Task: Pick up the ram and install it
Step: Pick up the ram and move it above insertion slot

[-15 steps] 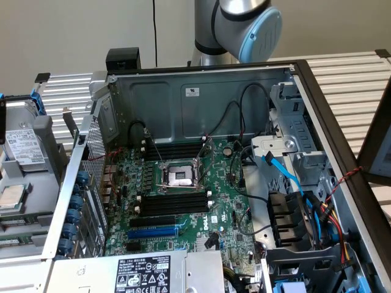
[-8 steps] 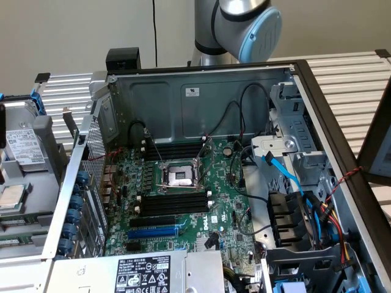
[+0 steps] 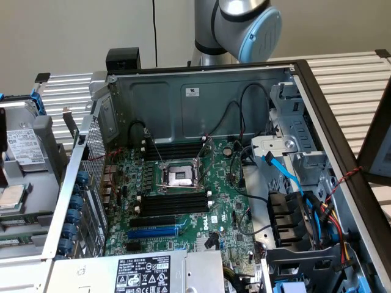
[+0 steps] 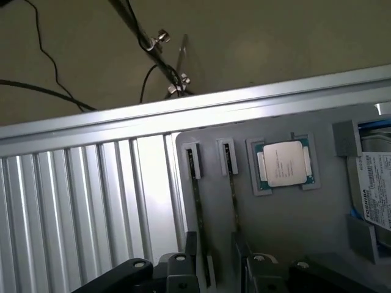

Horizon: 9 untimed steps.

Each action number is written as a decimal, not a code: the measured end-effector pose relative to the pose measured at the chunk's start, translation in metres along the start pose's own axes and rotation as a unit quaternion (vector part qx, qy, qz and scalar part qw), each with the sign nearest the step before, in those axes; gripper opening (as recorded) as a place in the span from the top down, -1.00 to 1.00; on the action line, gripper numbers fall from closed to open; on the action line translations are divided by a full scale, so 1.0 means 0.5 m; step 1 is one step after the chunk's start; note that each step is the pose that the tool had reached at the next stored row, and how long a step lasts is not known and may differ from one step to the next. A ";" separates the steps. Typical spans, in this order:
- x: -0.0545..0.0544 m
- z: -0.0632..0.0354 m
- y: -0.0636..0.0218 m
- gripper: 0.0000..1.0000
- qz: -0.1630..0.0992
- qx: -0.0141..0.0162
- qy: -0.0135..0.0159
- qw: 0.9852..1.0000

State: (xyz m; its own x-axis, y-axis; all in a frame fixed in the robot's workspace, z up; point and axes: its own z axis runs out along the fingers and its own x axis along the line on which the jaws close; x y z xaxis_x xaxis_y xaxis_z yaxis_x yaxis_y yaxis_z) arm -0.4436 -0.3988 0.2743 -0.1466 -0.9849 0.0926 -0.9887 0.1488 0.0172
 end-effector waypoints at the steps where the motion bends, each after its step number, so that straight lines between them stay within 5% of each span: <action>1: 0.000 0.002 -0.001 0.28 -0.002 0.002 0.000 1.000; 9: 0.014 0.022 -0.015 0.28 -0.004 0.008 -0.001 1.000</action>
State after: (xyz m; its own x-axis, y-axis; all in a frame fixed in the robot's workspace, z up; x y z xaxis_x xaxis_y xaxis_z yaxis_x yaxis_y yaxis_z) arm -0.4378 -0.4077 0.2636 -0.1390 -0.9862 0.0904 -0.9902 0.1397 0.0014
